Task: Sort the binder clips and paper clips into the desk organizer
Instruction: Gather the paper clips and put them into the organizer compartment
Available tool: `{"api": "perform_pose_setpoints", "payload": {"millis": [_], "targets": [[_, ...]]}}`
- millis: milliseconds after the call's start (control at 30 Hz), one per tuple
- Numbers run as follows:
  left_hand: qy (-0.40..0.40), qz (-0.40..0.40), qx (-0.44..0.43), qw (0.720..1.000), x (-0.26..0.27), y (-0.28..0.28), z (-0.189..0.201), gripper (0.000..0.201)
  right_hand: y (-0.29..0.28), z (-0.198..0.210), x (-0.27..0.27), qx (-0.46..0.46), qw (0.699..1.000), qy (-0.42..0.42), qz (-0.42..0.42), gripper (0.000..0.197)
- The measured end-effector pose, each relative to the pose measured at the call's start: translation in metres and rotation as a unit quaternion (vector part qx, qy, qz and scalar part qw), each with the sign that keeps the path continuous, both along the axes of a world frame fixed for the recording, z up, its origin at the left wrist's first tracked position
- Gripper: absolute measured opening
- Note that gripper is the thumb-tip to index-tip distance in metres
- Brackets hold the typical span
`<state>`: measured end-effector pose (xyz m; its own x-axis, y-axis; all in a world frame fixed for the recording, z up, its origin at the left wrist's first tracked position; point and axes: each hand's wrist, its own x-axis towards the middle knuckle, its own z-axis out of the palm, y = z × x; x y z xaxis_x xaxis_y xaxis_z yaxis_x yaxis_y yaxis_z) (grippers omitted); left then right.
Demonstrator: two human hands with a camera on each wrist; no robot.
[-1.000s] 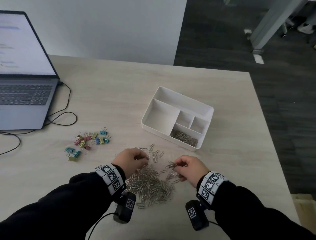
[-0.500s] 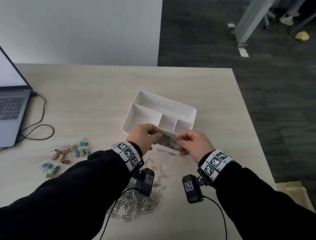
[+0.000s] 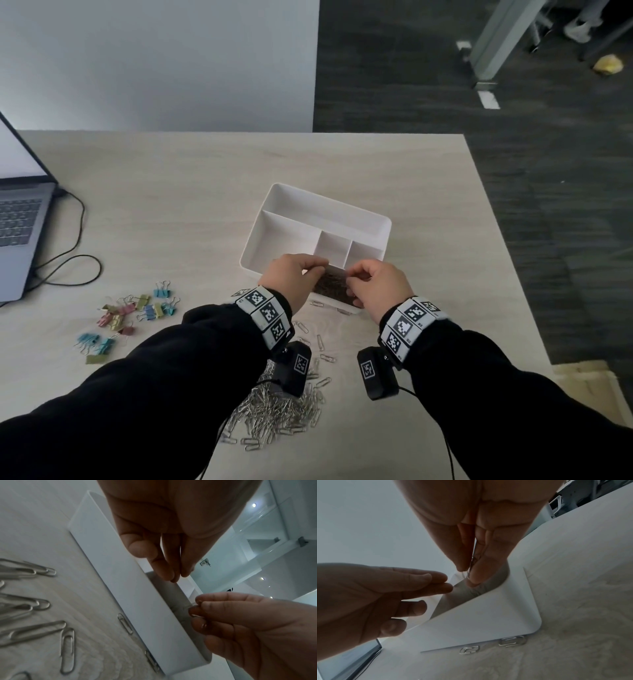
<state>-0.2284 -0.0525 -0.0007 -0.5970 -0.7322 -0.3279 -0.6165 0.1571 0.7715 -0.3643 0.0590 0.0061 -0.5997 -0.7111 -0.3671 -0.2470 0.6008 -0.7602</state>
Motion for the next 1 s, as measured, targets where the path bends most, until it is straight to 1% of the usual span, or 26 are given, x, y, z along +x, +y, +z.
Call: {"api": "perform_pose_setpoints", "payload": {"millis": [133,233,300,367,433,500,567,633,700,767,833,933,1000], "targets": [[0.02,0.018,0.01,1.0,0.016,0.0,0.006,0.016,0.007,0.001,0.001,-0.002,0.999,0.032,0.039,0.013],[0.019,0.046,0.02,0.999,0.038,0.001,0.004,0.014,0.017,0.003,0.004,-0.006,0.998,0.04,0.045,0.015],[0.003,0.062,0.019,0.998,0.059,0.001,-0.001,0.014,0.026,0.005,0.008,-0.018,0.998,0.049,0.042,0.016],[-0.029,0.07,-0.003,0.997,0.082,0.002,-0.006,0.015,0.034,0.005,0.013,-0.038,0.996,0.064,0.047,0.017],[-0.066,0.068,-0.034,0.995,0.107,0.003,-0.014,0.018,0.042,0.002,0.022,-0.039,0.993,0.077,0.076,0.016],[-0.1,0.051,-0.073,0.991,0.129,0.004,-0.026,0.024,0.049,-0.004,0.032,-0.013,0.986,0.089,0.143,0.014],[-0.144,0.026,-0.1,0.984,0.145,0.006,-0.037,0.033,0.054,-0.014,0.04,0.029,0.969,0.11,0.22,0.018],[-0.208,-0.011,-0.105,0.972,0.152,0.013,-0.042,0.043,0.056,-0.026,0.048,0.062,0.956,0.126,0.258,0.026],[-0.245,-0.072,-0.108,0.961,0.154,0.022,-0.043,0.053,0.059,-0.036,0.055,0.101,0.945,0.139,0.277,0.037],[-0.251,-0.123,-0.11,0.954,0.155,0.032,-0.042,0.063,0.062,-0.042,0.064,0.141,0.931,0.163,0.295,0.046],[-0.238,-0.154,-0.109,0.953,0.156,0.04,-0.041,0.068,0.064,-0.044,0.071,0.15,0.925,0.174,0.303,0.052],[-0.202,-0.172,-0.111,0.958,0.159,0.052,-0.041,0.068,0.062,-0.042,0.082,0.116,0.925,0.157,0.325,0.054],[-0.174,-0.16,-0.111,0.965,0.165,0.054,-0.04,0.066,0.057,-0.039,0.087,0.089,0.923,0.154,0.341,0.052]]}}
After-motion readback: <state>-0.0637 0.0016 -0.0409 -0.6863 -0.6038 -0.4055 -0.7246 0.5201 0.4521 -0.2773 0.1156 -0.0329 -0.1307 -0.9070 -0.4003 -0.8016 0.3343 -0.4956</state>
